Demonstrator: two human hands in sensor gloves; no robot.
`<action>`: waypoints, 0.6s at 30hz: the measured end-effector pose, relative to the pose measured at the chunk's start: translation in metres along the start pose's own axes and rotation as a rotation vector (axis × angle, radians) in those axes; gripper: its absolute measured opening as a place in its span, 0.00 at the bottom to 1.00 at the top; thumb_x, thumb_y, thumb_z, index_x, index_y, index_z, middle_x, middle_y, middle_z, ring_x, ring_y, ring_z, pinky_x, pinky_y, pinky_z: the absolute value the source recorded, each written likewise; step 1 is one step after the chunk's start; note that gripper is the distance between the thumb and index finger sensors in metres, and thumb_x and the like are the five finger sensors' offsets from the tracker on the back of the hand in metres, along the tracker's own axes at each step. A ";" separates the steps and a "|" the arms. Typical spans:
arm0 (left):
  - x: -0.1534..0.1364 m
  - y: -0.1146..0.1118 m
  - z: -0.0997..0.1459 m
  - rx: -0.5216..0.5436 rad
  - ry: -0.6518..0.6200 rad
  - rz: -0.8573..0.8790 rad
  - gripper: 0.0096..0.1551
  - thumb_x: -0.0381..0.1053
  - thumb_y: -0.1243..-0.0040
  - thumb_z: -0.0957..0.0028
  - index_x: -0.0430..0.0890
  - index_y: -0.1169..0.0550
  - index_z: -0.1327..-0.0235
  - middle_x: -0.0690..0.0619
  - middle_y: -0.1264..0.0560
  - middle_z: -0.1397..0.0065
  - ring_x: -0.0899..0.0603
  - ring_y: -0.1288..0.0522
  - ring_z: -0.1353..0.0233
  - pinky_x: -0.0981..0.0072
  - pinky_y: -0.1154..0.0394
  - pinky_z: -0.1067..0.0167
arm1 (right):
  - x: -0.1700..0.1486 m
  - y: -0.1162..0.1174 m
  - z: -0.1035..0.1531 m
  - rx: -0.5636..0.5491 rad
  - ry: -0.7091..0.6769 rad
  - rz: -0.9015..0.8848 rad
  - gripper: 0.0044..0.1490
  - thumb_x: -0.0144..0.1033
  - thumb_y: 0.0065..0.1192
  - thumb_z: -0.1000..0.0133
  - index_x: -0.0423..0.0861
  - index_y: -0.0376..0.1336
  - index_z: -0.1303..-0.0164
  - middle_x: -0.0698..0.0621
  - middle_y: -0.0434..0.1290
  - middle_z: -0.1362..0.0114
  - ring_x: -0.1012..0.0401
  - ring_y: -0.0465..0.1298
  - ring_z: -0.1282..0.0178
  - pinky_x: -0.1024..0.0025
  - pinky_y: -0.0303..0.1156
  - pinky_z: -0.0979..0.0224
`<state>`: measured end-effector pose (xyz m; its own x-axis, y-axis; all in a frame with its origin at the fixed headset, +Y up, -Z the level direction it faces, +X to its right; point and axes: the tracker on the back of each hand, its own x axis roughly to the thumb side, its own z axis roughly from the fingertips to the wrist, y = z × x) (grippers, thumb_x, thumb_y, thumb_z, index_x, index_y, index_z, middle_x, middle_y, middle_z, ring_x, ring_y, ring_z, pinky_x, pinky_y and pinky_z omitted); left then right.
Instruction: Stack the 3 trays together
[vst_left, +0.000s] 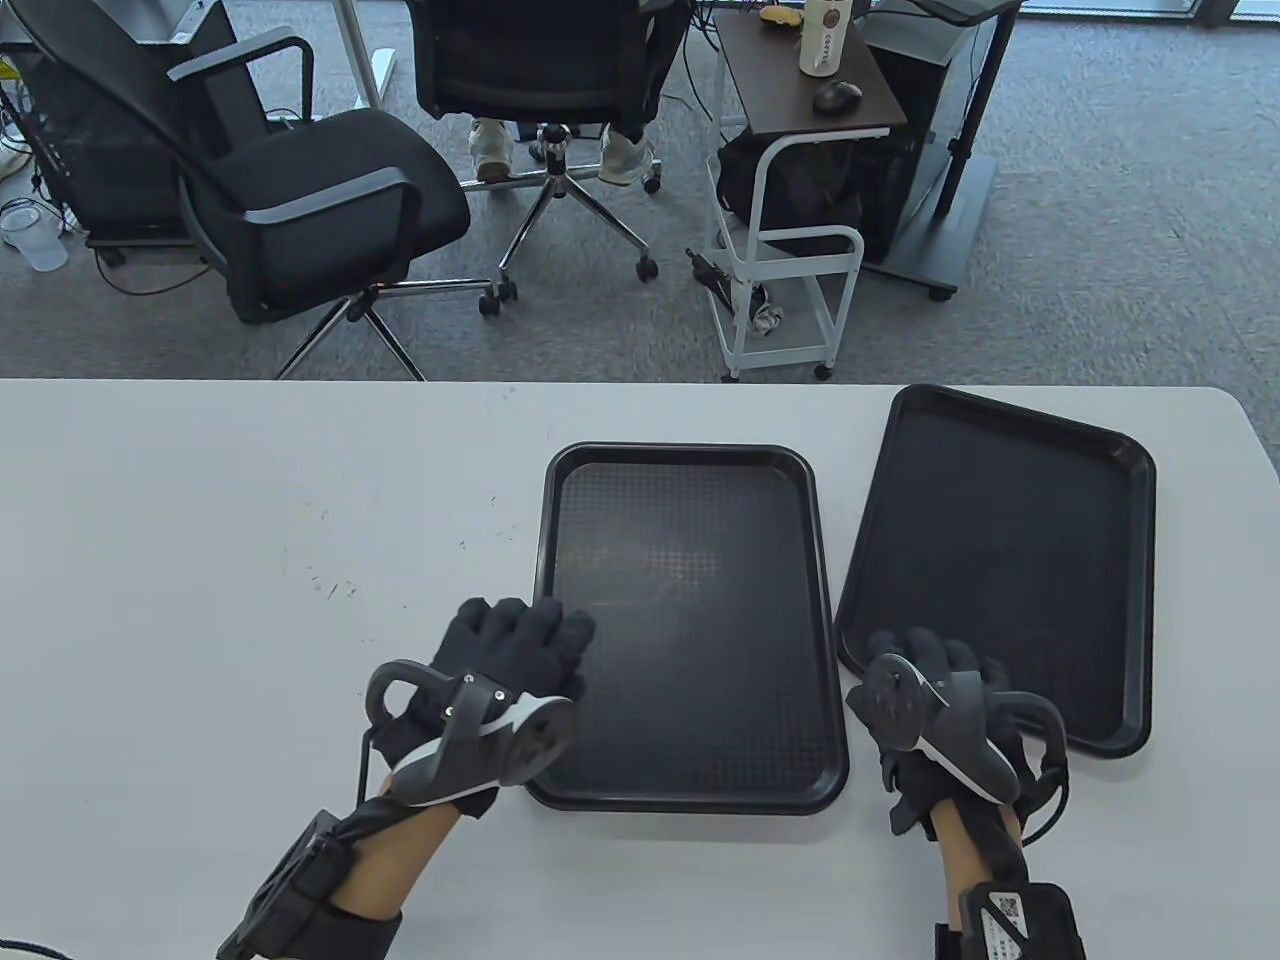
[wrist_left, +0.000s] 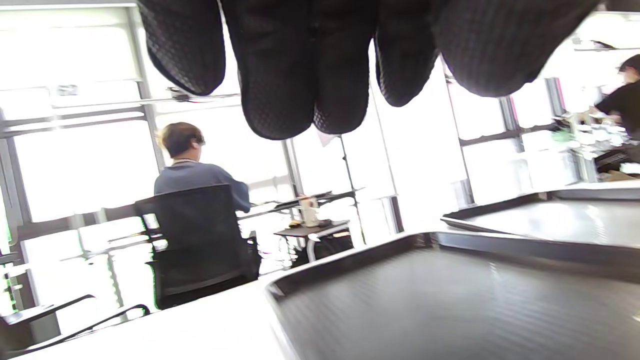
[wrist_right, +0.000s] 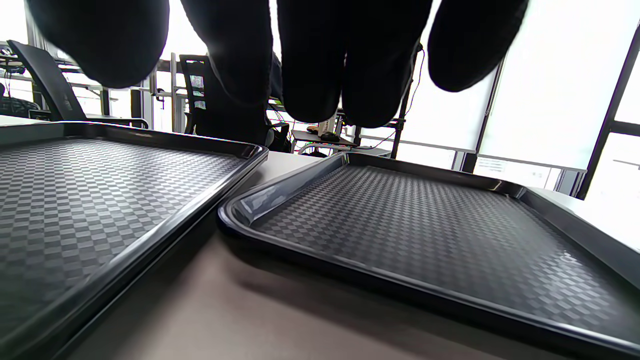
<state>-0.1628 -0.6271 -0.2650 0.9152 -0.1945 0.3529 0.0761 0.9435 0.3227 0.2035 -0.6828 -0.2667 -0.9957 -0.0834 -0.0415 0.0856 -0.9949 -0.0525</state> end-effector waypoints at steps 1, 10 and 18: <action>-0.007 0.001 0.000 -0.001 0.019 -0.004 0.36 0.64 0.35 0.55 0.62 0.23 0.29 0.55 0.21 0.25 0.41 0.19 0.27 0.42 0.29 0.27 | 0.000 0.000 0.000 0.001 0.000 0.003 0.39 0.64 0.60 0.53 0.60 0.63 0.30 0.49 0.72 0.20 0.46 0.74 0.25 0.40 0.68 0.28; -0.052 -0.022 0.021 -0.045 0.139 -0.088 0.39 0.65 0.36 0.55 0.63 0.27 0.26 0.56 0.25 0.20 0.40 0.23 0.22 0.40 0.33 0.24 | 0.001 0.002 0.000 0.012 -0.007 0.009 0.39 0.64 0.60 0.52 0.60 0.63 0.30 0.48 0.71 0.20 0.46 0.74 0.25 0.40 0.68 0.28; -0.057 -0.052 0.037 -0.074 0.160 -0.065 0.41 0.66 0.36 0.55 0.63 0.29 0.24 0.55 0.28 0.18 0.38 0.27 0.19 0.38 0.36 0.22 | 0.003 0.008 -0.002 0.034 -0.012 0.030 0.39 0.64 0.60 0.52 0.60 0.62 0.30 0.49 0.71 0.20 0.47 0.74 0.24 0.41 0.68 0.28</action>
<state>-0.2333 -0.6748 -0.2696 0.9583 -0.2161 0.1872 0.1607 0.9487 0.2724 0.2009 -0.6906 -0.2695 -0.9931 -0.1134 -0.0308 0.1140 -0.9933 -0.0174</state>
